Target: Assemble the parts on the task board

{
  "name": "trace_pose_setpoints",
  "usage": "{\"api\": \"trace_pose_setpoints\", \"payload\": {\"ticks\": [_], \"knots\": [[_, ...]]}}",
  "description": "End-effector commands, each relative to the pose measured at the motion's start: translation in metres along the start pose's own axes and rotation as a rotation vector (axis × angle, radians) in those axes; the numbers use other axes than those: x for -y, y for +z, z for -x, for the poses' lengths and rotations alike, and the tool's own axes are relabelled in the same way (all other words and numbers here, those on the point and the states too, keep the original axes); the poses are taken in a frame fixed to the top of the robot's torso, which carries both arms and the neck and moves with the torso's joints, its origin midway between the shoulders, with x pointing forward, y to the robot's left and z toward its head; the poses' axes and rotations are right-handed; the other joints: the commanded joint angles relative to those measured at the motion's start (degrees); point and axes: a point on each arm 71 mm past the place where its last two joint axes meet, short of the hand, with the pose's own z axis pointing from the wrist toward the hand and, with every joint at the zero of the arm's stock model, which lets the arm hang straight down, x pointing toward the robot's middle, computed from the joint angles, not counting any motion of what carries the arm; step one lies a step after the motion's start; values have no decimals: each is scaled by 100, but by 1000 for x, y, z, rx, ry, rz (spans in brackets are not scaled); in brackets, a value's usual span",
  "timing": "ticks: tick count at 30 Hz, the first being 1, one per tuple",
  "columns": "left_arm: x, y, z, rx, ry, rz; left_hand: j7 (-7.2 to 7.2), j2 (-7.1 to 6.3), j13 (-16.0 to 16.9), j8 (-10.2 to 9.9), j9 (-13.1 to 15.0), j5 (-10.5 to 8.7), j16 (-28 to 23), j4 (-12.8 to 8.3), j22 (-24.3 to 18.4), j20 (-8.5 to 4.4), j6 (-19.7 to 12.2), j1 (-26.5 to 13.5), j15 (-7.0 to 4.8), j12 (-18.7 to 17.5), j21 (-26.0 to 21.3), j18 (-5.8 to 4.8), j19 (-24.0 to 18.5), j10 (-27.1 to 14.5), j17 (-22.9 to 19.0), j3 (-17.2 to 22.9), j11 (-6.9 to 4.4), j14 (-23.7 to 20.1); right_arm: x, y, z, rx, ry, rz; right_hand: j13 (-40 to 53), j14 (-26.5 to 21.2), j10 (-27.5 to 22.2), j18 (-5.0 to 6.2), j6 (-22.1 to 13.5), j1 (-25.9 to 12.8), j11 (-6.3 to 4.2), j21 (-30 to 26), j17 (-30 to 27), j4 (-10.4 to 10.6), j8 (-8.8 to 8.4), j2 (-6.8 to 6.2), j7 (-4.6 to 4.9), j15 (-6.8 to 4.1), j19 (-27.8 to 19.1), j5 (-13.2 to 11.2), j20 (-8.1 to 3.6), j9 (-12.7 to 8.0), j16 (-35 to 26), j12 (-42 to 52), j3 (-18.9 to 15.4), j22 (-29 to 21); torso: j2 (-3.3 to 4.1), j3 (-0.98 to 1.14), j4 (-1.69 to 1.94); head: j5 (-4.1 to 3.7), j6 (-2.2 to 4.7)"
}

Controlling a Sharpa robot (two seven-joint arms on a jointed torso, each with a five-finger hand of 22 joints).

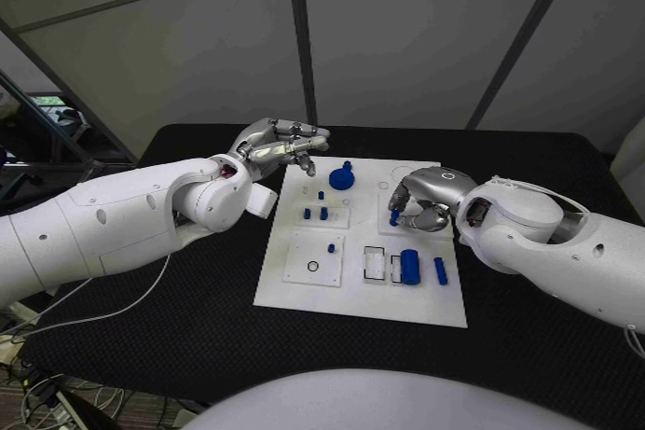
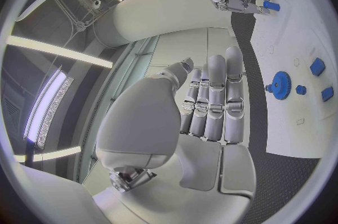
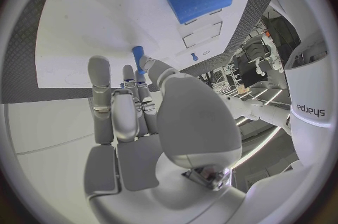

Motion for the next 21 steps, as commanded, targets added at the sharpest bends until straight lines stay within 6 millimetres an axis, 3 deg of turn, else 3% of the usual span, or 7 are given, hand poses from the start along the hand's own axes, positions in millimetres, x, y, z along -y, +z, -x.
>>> {"api": "trace_pose_setpoints", "payload": {"ticks": [1, 21], "knots": [[1, 1, -1, -13, -1, -5, 5, 41, 8, -21, -8, -14, 0, -11, -6, 21, -11, 34, -5, 1, -29, -110, 1, -49, -5, -28, -11, -54, 0, 1, -1, -25, -13, -5, 0, 168, 40, -36, 57, -4, -2, 30, 5, 7, 15, 24, -1, -54, 41, -33, 4, 10, 27, 14, 28, 4, -2, 0, -3, 6, -15], [1, 0, 0, -10, 0, -2, 4, 51, 9, -18, -9, -13, 3, -15, -8, 22, -8, 43, -5, 5, -34, -109, 1, -50, -6, -30, -12, -59, -4, 4, -4, -42, -8, 11, 7, 171, 166, -41, 106, -44, -25, 44, 14, 53, 13, 12, -15, -74, 55, -79, -9, 21, 33, -13, 62, 24, -4, 0, -4, 25, -53]]}}
